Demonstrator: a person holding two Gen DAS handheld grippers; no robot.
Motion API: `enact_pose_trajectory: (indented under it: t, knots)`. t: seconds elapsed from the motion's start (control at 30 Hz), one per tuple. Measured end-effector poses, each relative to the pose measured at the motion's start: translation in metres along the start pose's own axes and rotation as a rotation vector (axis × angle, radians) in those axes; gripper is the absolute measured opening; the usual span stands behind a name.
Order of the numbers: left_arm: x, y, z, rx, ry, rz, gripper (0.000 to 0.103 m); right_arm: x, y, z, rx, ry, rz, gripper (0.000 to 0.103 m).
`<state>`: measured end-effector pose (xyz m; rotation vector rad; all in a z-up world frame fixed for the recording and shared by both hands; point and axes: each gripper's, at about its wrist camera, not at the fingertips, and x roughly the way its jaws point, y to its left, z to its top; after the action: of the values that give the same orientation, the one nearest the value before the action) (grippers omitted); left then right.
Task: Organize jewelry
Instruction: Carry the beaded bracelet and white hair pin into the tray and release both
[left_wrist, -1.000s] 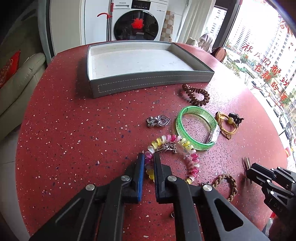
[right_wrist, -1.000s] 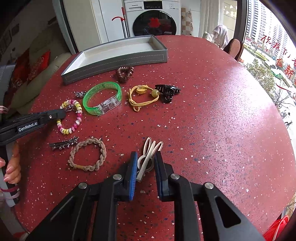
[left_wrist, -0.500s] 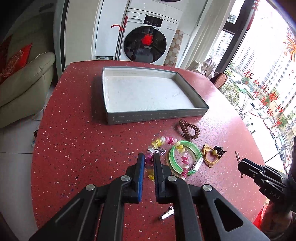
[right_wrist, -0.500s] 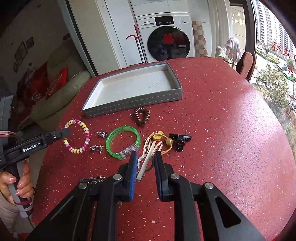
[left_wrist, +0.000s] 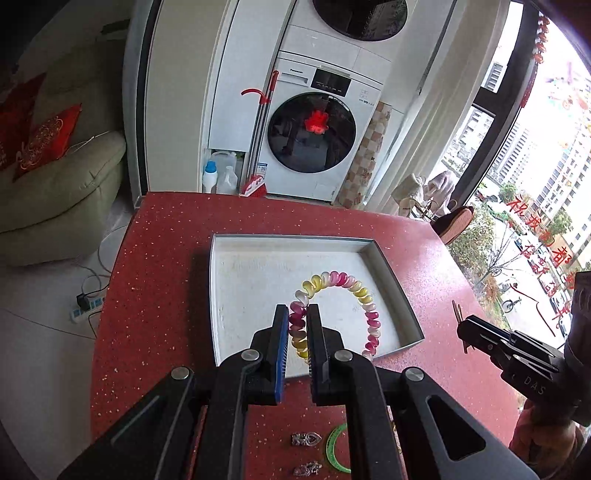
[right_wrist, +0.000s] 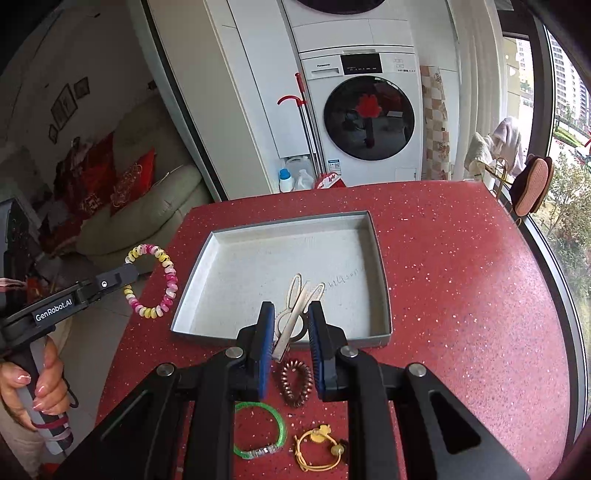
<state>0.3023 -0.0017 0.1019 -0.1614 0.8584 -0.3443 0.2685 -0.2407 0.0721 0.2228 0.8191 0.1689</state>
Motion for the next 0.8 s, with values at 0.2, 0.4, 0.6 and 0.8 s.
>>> enact_pose_trajectory:
  t: [0.2,0.4,0.6,0.8]
  knots:
    - [0.066,0.001,0.021,0.015,0.019,0.065,0.028,0.060,-0.010,0.024,-0.002,0.060,-0.012,0.020]
    - [0.135,0.009,0.007,0.036,0.094,0.132,0.028,0.120,-0.024,0.020,0.016,0.140,-0.037,0.020]
    - [0.170,0.011,-0.011,0.058,0.144,0.175,0.028,0.153,-0.032,0.004,0.016,0.199,-0.063,0.020]
    - [0.186,0.011,-0.021,0.100,0.176,0.266,0.028,0.161,-0.033,-0.002,0.001,0.207,-0.080,0.020]
